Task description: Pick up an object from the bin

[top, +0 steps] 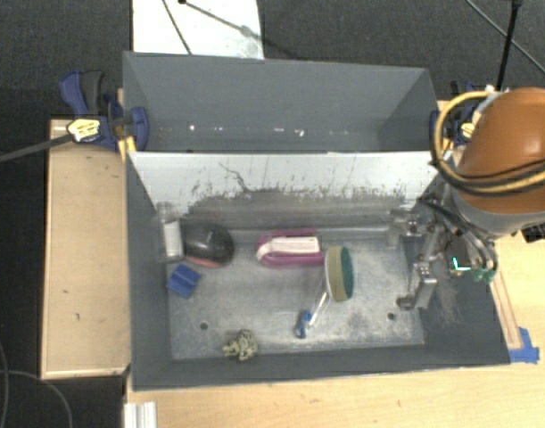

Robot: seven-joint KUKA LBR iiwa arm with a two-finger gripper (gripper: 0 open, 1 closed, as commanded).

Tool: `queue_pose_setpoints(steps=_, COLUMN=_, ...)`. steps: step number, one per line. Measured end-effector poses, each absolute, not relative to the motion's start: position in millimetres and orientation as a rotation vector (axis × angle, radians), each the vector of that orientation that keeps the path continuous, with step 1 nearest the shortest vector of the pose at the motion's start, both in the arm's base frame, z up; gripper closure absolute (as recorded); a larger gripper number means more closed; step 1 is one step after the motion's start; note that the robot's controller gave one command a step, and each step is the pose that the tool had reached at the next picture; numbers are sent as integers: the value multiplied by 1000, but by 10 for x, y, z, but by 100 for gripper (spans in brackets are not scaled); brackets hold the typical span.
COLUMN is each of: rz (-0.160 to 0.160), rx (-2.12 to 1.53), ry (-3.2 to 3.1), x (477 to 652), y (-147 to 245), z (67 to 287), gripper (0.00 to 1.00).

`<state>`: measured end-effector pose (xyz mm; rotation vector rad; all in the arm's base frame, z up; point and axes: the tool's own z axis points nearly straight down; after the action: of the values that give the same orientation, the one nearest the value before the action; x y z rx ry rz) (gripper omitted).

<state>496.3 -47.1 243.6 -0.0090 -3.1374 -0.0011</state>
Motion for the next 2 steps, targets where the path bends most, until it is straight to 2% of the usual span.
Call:
queue_pose_setpoints(steps=1, rz=1, rx=234, ry=-3141, x=5091, y=-394, z=2938, gripper=0)
queue_pose_setpoints(steps=2, rz=-4, rx=683, ry=-3064, x=5222, y=376, z=1706, gripper=0)
